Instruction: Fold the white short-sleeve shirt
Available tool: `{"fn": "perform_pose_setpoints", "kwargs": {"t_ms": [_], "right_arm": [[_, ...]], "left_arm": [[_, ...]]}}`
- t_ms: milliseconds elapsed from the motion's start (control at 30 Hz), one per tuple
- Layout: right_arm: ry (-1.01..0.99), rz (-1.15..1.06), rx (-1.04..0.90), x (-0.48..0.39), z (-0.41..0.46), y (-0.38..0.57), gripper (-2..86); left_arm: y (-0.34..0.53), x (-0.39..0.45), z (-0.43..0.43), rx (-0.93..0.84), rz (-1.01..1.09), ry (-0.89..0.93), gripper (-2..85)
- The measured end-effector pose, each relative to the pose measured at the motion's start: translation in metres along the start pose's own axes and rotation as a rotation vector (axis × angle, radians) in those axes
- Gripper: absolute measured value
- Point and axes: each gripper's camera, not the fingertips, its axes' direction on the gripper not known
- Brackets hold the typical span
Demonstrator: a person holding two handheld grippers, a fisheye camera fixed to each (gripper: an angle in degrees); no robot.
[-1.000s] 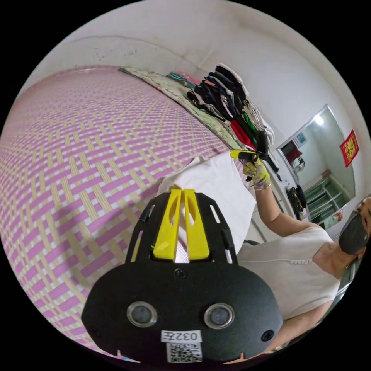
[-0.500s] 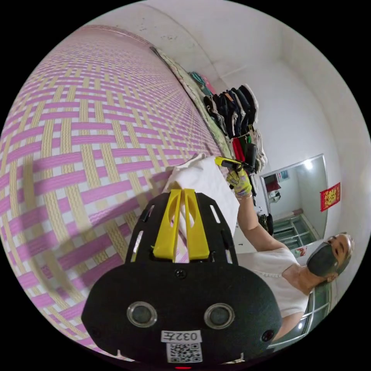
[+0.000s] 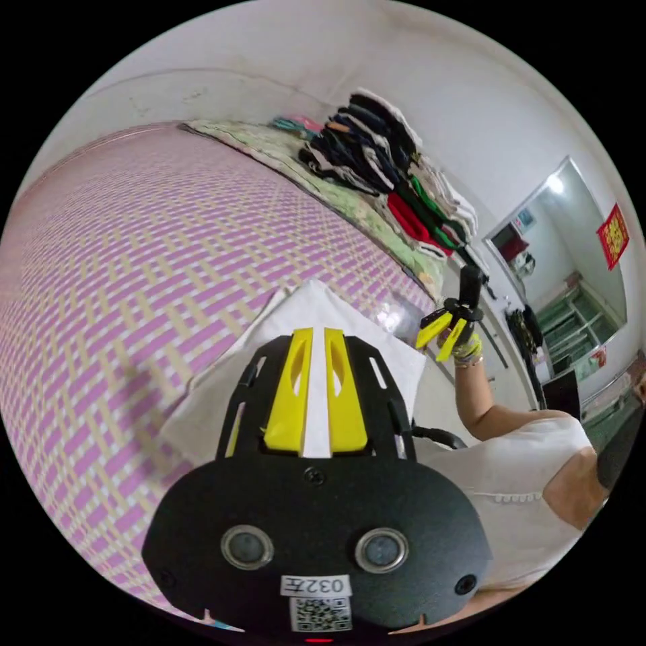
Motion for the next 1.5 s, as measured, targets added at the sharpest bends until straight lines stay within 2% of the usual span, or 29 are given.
{"fn": "perform_pose_setpoints", "kwargs": {"t_ms": [133, 233, 333, 433, 500, 533, 600, 733, 800, 867, 933, 1033, 1167, 1300, 1500], "right_arm": [[0.036, 0.026, 0.032, 0.004, 0.017, -0.002, 8.0], [0.039, 0.000, 0.019, -0.006, 0.029, -0.006, 2.1], [0.059, 0.051, 0.026, -0.017, 0.030, -0.007, -0.1], [0.001, 0.106, -0.023, -0.015, 0.038, 0.001, -0.6], [0.123, 0.199, -0.072, -0.003, 0.047, 0.009, -0.5], [0.096, 0.206, -0.017, 0.000, 0.044, 0.015, -0.3], [0.056, 0.225, 0.049, 0.001, 0.035, 0.021, 0.5], [0.284, 0.250, 0.138, -0.024, 0.019, 0.025, 4.0], [0.255, 0.127, 0.186, -0.045, 0.026, 0.019, 3.3], [0.119, 0.011, 0.147, -0.054, 0.055, 0.005, 2.0], [0.129, 0.018, 0.091, -0.050, 0.080, -0.003, 1.6], [0.194, 0.103, 0.096, -0.035, 0.102, 0.001, 0.4], [0.171, 0.203, 0.239, -0.024, 0.107, 0.025, -0.8], [0.193, 0.227, 0.195, -0.030, 0.111, 0.019, -1.0], [0.243, 0.029, 0.238, -0.084, 0.111, 0.013, -0.9]], "left_arm": [[-0.054, 0.004, 0.049, -0.057, -0.055, 0.057, -1.5], [-0.072, 0.008, 0.062, -0.070, -0.067, -0.069, -1.1], [-0.077, 0.005, 0.074, -0.079, -0.094, -0.092, -0.9], [-0.074, 0.008, 0.082, -0.052, -0.093, -0.386, -0.9], [-0.073, 0.003, 0.078, -0.038, -0.134, -0.330, -0.9], [-0.073, 0.004, 0.076, -0.033, -0.116, -0.245, -0.9], [-0.070, 0.007, 0.064, -0.006, -0.114, -0.229, -0.9], [-0.052, 0.035, 0.025, 0.108, -0.059, -0.146, -0.9], [-0.050, 0.047, 0.024, 0.110, -0.025, -0.094, -0.9], [-0.059, 0.051, 0.043, 0.052, -0.013, -0.015, -0.9], [-0.070, 0.047, 0.061, 0.011, -0.030, -0.004, -0.9], [-0.083, 0.033, 0.080, -0.031, -0.060, -0.108, -0.9], [-0.076, 0.003, 0.082, 0.011, -0.116, 0.003, -0.9], [-0.074, -0.022, 0.078, 0.005, -0.183, 0.117, -0.9], [-0.024, -0.032, -0.007, 0.091, -0.150, 0.108, -0.9]]}}
